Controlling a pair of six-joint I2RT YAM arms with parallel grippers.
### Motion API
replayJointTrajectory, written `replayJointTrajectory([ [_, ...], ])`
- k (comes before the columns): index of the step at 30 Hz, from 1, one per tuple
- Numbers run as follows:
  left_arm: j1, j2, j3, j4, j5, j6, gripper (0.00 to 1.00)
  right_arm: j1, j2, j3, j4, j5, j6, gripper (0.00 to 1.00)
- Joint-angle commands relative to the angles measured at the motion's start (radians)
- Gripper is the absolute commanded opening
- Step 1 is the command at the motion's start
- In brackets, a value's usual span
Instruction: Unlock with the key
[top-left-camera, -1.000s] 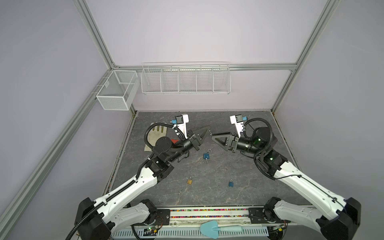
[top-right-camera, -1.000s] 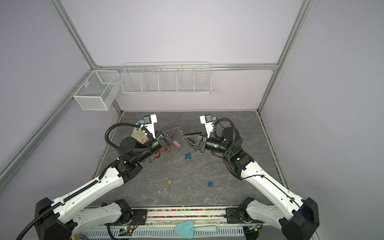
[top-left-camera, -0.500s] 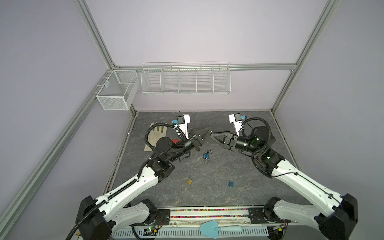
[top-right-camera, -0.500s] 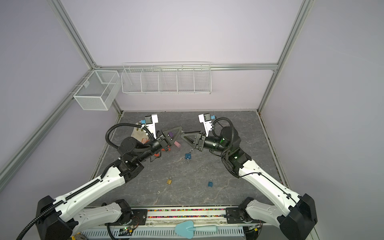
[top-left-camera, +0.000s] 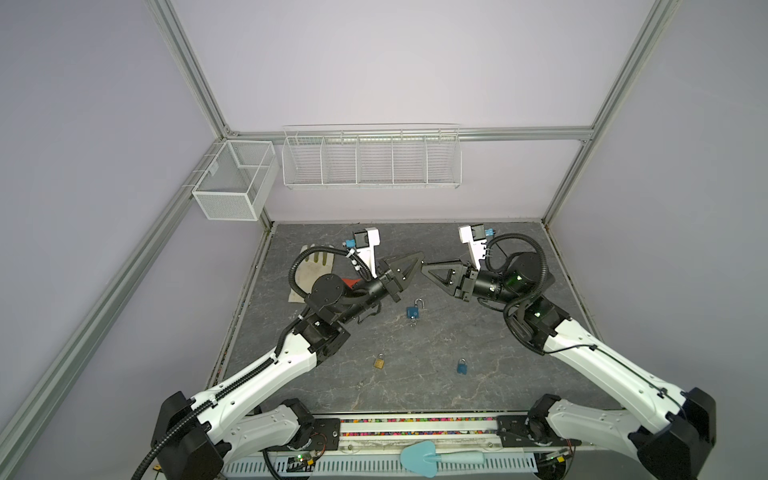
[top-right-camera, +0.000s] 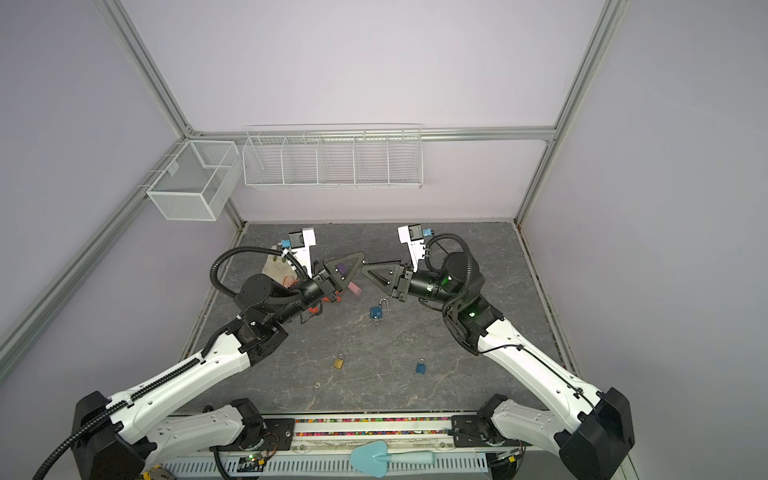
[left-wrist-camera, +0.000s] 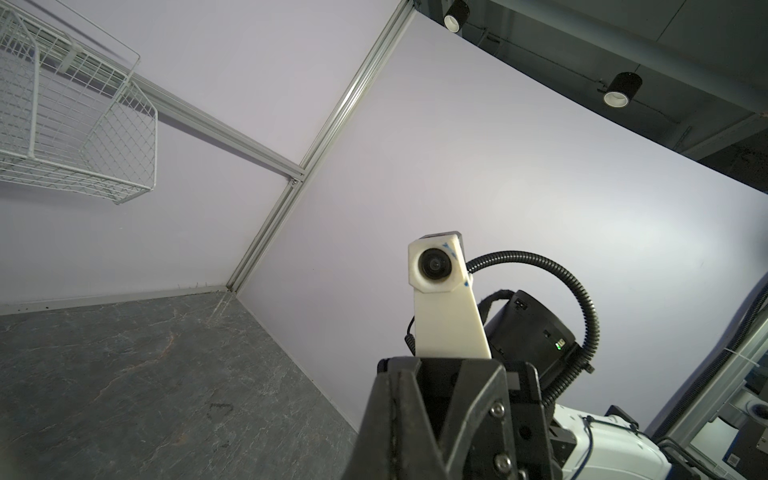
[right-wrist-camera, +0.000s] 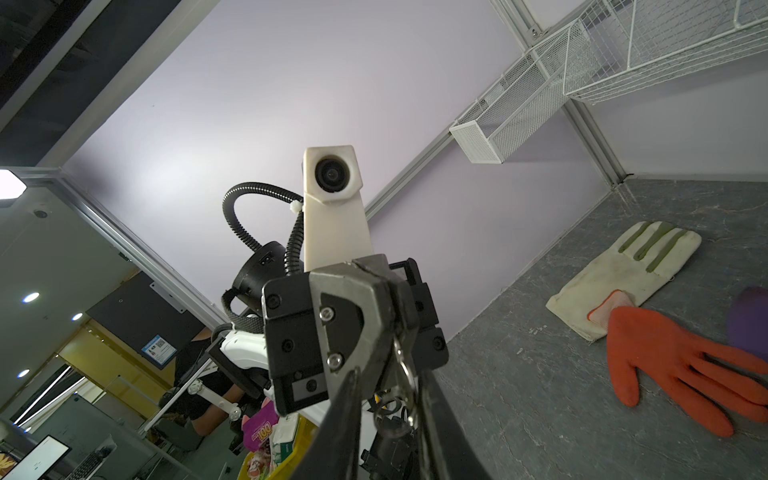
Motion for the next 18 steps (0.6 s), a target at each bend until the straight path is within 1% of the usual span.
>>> replayJointTrajectory([
  [1, -0.005, -0.006, -0.007, 0.029, -0.013, 0.015, 0.00, 0.004, -0.002, 0.013, 0.022, -0.009, 0.001, 0.24],
  [15, -0.006, 0.005, 0.003, 0.045, 0.024, 0.002, 0.00, 0.002, 0.005, 0.032, 0.022, -0.015, -0.006, 0.19],
  [16, -0.005, 0.006, 0.003, 0.045, 0.024, 0.005, 0.00, 0.002, 0.004, 0.035, 0.019, -0.018, -0.007, 0.17],
  [18, -0.005, 0.004, 0.002, 0.041, 0.021, 0.008, 0.00, 0.002, 0.004, 0.037, 0.008, -0.016, -0.010, 0.08],
])
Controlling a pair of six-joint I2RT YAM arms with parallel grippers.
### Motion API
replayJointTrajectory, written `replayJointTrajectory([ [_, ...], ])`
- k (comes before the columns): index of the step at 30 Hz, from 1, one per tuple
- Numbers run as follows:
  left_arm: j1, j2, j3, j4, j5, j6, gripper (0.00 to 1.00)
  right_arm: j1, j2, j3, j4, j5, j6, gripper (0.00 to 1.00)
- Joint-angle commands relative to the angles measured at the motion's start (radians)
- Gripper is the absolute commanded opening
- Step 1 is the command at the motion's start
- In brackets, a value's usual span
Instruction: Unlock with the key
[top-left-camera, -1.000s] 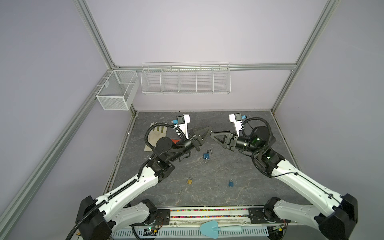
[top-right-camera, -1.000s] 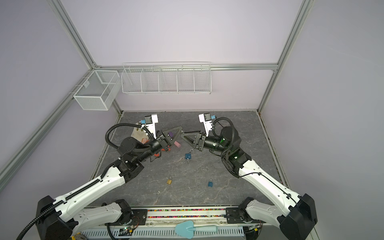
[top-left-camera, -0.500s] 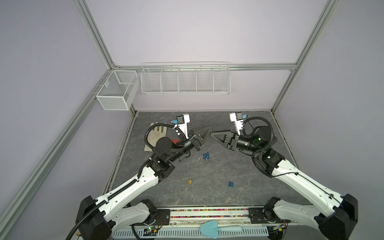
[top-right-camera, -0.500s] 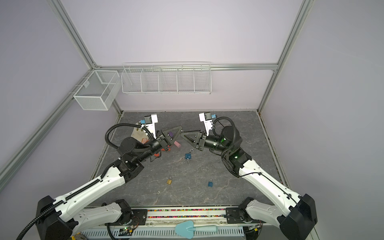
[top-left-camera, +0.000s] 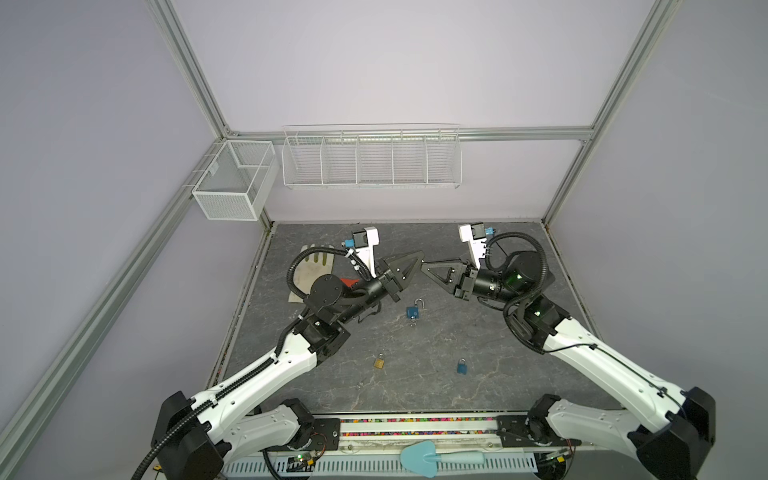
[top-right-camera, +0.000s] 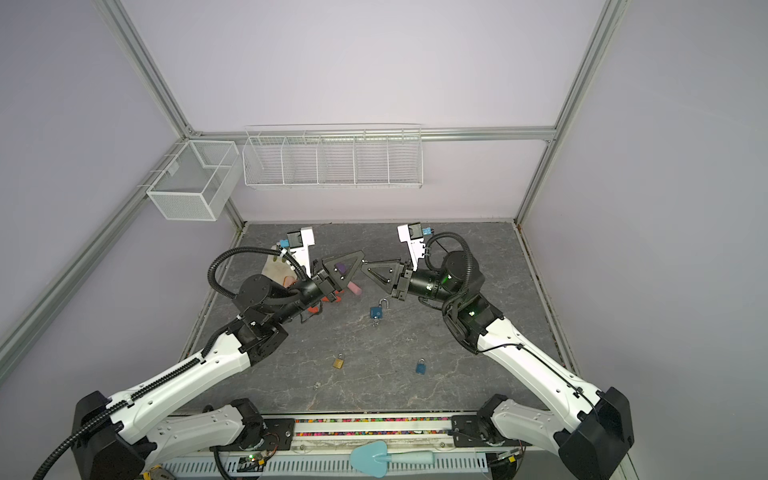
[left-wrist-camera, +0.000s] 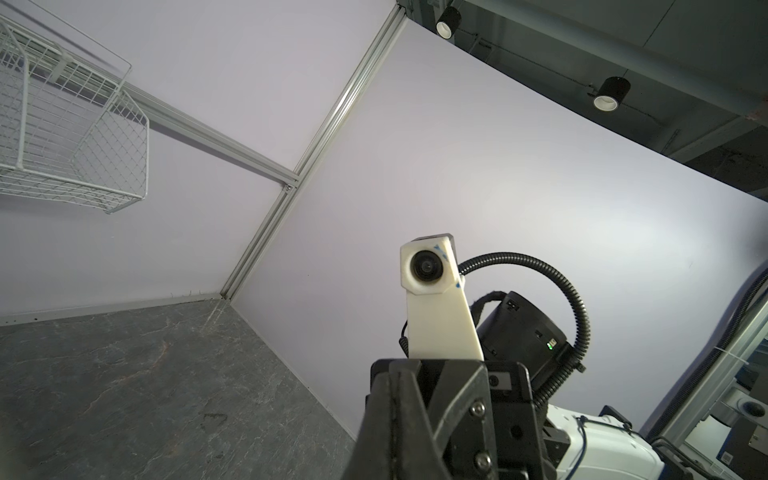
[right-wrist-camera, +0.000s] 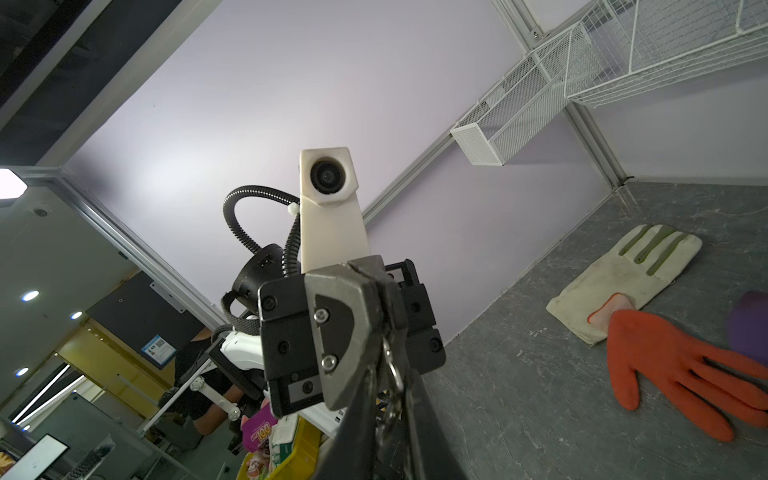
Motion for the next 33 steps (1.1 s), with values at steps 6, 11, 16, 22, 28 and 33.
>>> replayJointTrajectory([
  [6, -0.006, -0.001, 0.003, 0.003, 0.000, 0.019, 0.00, 0.000, -0.012, 0.023, -0.006, -0.007, -0.016, 0.06],
  [11, -0.005, -0.004, 0.006, -0.012, -0.005, 0.030, 0.00, -0.005, -0.028, 0.042, -0.075, 0.006, -0.054, 0.06],
  [16, -0.005, -0.029, 0.020, -0.084, -0.058, 0.053, 0.41, -0.025, -0.059, 0.070, -0.266, 0.033, -0.124, 0.06],
  [22, -0.005, -0.049, 0.032, -0.244, -0.118, 0.088, 0.52, -0.078, -0.112, 0.080, -0.566, 0.089, -0.207, 0.06],
  [28, -0.044, -0.052, 0.039, -0.510, -0.227, 0.035, 0.55, -0.164, -0.155, 0.074, -0.884, 0.134, -0.294, 0.06],
  [33, -0.165, 0.016, 0.066, -0.740, -0.326, -0.045, 0.56, -0.264, -0.197, 0.015, -1.125, 0.216, -0.329, 0.06],
])
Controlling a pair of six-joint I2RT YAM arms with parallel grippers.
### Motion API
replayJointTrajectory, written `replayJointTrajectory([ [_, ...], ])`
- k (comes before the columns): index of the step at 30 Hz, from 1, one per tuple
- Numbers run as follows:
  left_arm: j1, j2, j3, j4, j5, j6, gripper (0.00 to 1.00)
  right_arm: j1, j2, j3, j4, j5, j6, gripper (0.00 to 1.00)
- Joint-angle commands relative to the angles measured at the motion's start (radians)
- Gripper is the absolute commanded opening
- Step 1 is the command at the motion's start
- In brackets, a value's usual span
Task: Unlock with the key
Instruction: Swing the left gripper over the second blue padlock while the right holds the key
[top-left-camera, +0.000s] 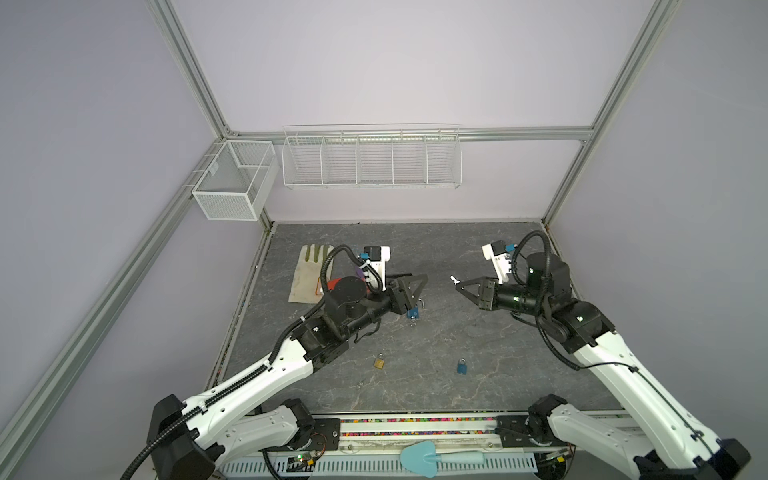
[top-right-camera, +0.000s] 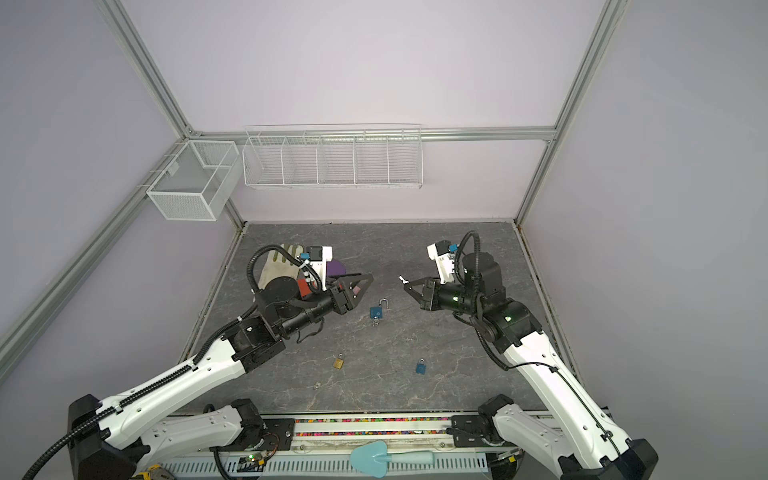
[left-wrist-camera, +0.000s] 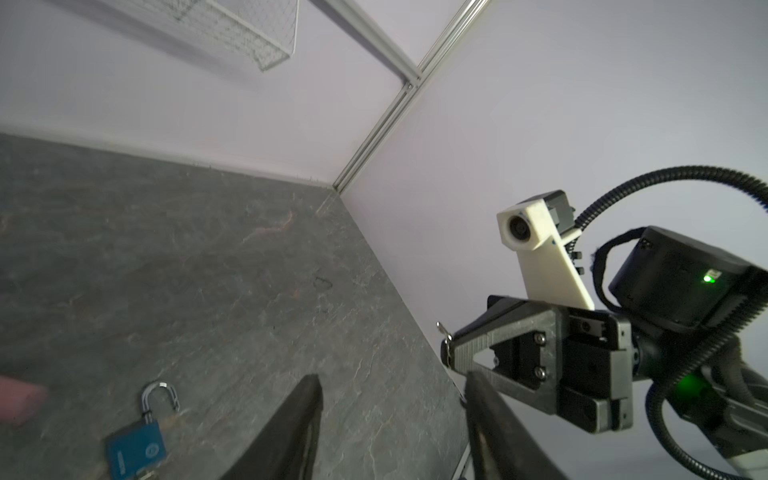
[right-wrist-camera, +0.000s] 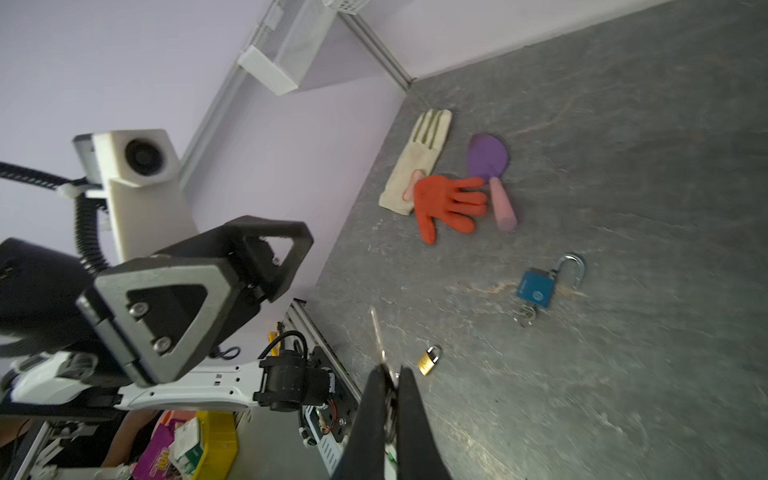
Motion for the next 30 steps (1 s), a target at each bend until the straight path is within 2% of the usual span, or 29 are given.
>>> replayJointTrajectory([
  [1, -0.064, 0.069, 0.043, -0.212, -0.065, -0.073, 0.55, -0.058, -0.038, -0.063, -0.249, 0.073, -0.055, 0.06],
  [3, -0.104, 0.125, 0.052, -0.232, -0.036, -0.082, 0.56, -0.094, -0.060, -0.116, -0.287, 0.086, -0.054, 0.06],
  [9, -0.248, 0.331, 0.232, -0.546, -0.126, -0.042, 0.57, -0.178, -0.129, -0.258, -0.350, 0.141, -0.023, 0.06],
  [14, -0.323, 0.512, 0.338, -0.641, -0.114, -0.056, 0.57, -0.229, -0.139, -0.334, -0.330, 0.153, 0.007, 0.06],
  [17, -0.345, 0.650, 0.445, -0.729, -0.051, -0.032, 0.57, -0.277, -0.124, -0.361, -0.304, 0.141, 0.014, 0.06],
  [22, -0.399, 0.870, 0.654, -0.901, -0.084, 0.037, 0.57, -0.336, -0.096, -0.380, -0.285, 0.102, -0.013, 0.06],
  [27, -0.407, 1.001, 0.769, -0.989, -0.120, 0.031, 0.57, -0.421, -0.086, -0.387, -0.286, 0.063, -0.040, 0.06],
  [30, -0.407, 1.054, 0.808, -1.004, -0.104, 0.027, 0.57, -0.479, -0.079, -0.398, -0.287, 0.030, -0.060, 0.06],
])
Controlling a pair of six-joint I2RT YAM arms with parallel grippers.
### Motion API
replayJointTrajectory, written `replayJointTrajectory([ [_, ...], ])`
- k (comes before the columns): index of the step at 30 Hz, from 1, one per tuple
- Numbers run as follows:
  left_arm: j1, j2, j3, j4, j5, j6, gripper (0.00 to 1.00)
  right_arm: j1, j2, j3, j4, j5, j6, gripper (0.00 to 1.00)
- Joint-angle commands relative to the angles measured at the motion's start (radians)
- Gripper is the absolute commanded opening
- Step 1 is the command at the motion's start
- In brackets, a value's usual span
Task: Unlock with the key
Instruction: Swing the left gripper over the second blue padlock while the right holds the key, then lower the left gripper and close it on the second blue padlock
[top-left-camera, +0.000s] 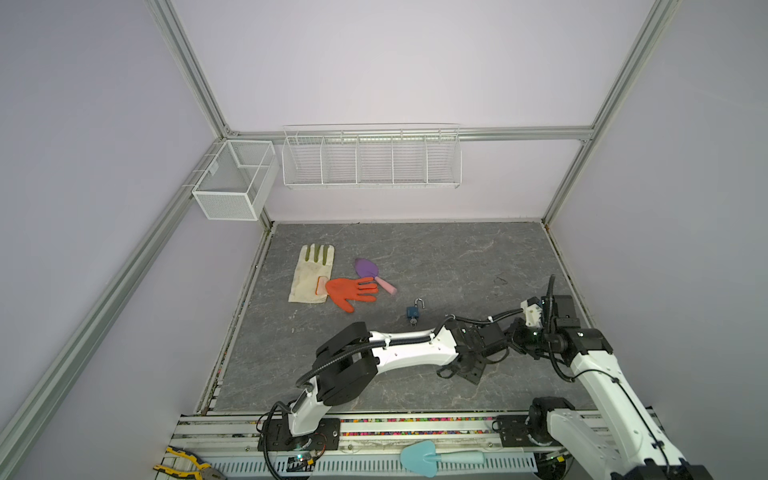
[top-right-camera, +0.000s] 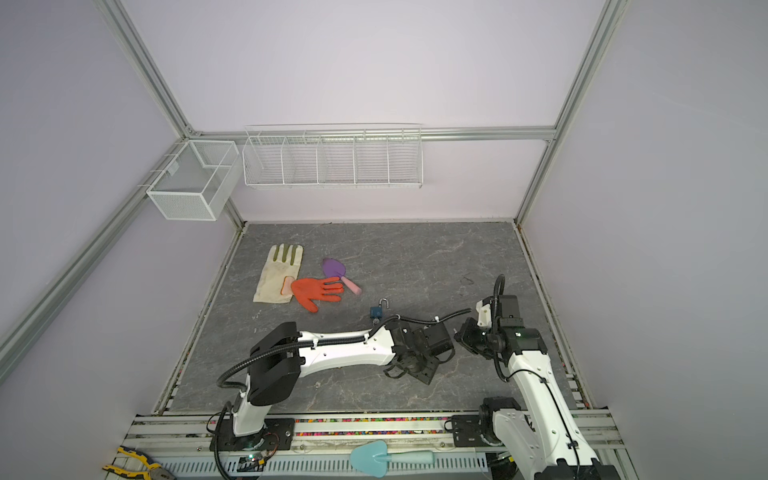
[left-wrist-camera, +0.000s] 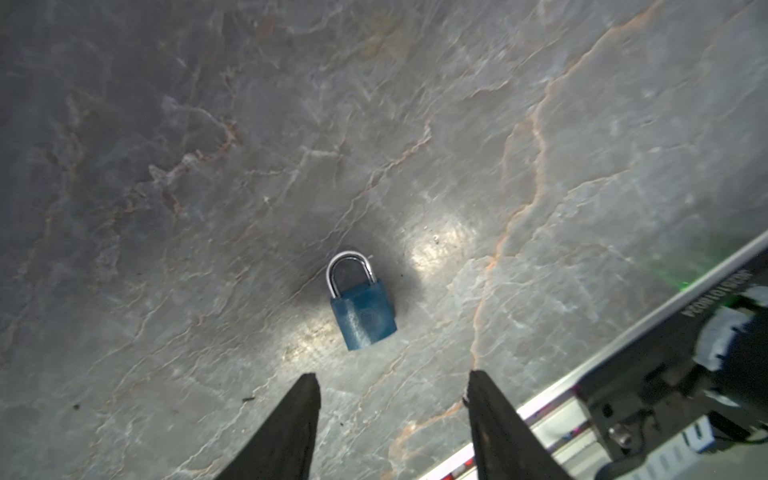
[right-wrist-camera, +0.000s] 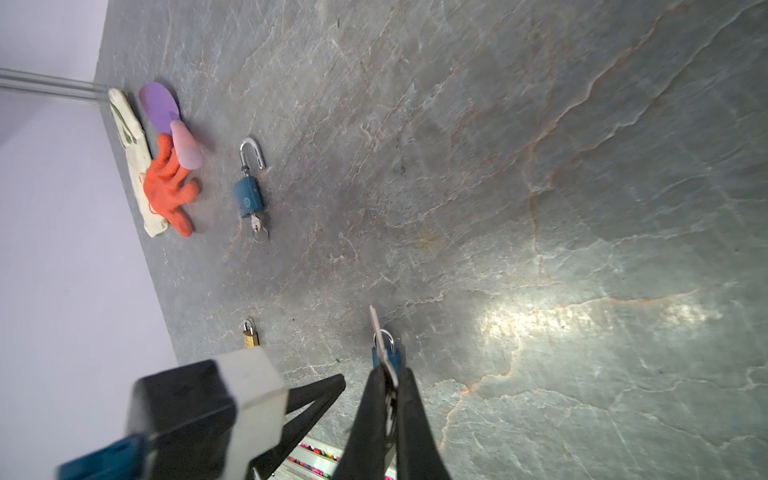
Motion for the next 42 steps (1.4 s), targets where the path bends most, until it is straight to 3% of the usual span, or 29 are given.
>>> replayJointTrajectory([
  [1, 0.002, 0.051, 0.054, -0.097, -0.008, 0.015, 0.57, -0.056, 0.009, -0.025, 0.015, -0.063, -0.044, 0.06],
  [7, 0.002, 0.127, 0.121, -0.138, -0.027, 0.008, 0.57, -0.124, 0.025, -0.043, 0.028, -0.129, -0.077, 0.06],
  [15, 0.002, 0.202, 0.227, -0.222, -0.093, 0.021, 0.55, -0.138, 0.023, -0.044, 0.035, -0.156, -0.085, 0.06],
  [24, 0.003, 0.156, 0.172, -0.214, -0.131, -0.013, 0.45, -0.140, 0.023, -0.045, 0.037, -0.162, -0.088, 0.06],
  [42, 0.017, 0.219, 0.232, -0.214, -0.091, 0.023, 0.40, -0.140, 0.010, -0.045, 0.038, -0.160, -0.088, 0.06],
])
